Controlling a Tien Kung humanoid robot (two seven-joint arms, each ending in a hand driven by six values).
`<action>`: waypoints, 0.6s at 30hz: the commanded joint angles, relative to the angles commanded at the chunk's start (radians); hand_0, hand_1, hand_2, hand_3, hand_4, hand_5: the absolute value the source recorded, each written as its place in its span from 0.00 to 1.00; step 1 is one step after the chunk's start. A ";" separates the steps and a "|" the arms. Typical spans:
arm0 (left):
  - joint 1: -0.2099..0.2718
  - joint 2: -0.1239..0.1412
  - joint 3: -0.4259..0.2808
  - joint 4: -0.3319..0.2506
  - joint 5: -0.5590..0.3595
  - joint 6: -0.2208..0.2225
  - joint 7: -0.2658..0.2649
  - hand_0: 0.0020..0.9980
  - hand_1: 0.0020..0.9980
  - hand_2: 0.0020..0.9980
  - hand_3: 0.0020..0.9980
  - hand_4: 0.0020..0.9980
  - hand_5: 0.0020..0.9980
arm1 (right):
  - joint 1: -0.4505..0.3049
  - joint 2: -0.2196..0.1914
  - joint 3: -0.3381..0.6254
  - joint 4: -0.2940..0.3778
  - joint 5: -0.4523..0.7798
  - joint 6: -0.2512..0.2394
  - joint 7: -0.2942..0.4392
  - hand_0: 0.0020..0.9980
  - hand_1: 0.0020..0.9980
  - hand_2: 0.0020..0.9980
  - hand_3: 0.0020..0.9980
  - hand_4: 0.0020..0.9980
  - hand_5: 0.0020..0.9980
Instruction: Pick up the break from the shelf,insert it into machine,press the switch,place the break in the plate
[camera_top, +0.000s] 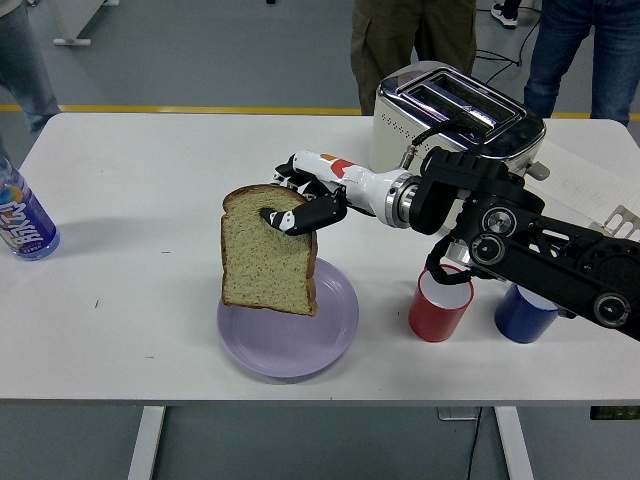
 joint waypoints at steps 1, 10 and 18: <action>0.000 0.000 0.000 0.000 0.000 0.000 0.000 0.64 0.48 0.45 0.55 0.35 0.83 | 0.000 0.004 -0.002 -0.005 0.010 0.002 0.000 0.00 0.00 0.30 0.39 0.42 0.08; -0.001 0.000 0.003 0.000 -0.003 0.000 0.000 0.64 0.48 0.45 0.55 0.34 0.82 | -0.001 0.024 -0.017 -0.040 0.044 0.007 0.001 0.00 0.00 0.30 0.39 0.42 0.08; -0.003 0.000 0.003 0.000 -0.004 0.000 0.000 0.64 0.48 0.45 0.55 0.34 0.82 | -0.003 0.049 -0.036 -0.082 0.058 0.004 0.006 0.00 0.00 0.29 0.39 0.43 0.08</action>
